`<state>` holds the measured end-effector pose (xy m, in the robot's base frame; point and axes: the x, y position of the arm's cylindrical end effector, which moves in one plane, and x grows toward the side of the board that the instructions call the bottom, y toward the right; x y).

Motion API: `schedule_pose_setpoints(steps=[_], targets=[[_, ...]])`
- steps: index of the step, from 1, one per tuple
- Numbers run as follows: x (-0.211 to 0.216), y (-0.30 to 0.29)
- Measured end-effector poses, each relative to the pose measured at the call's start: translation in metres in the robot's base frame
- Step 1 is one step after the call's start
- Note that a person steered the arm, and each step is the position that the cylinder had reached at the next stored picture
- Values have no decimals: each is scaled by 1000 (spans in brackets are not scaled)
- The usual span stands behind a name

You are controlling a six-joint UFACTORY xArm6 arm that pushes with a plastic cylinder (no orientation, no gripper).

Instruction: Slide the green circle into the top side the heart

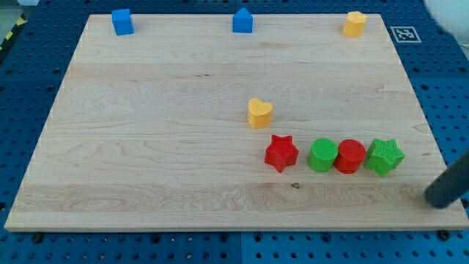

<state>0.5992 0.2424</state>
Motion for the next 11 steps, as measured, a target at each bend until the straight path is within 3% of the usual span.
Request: schedule_pose_setpoints(steps=[1, 2, 4, 6, 9, 11], targets=[[-1, -61], [-2, -68], [-46, -94], [-53, -132], [-136, -138], [-174, -191]])
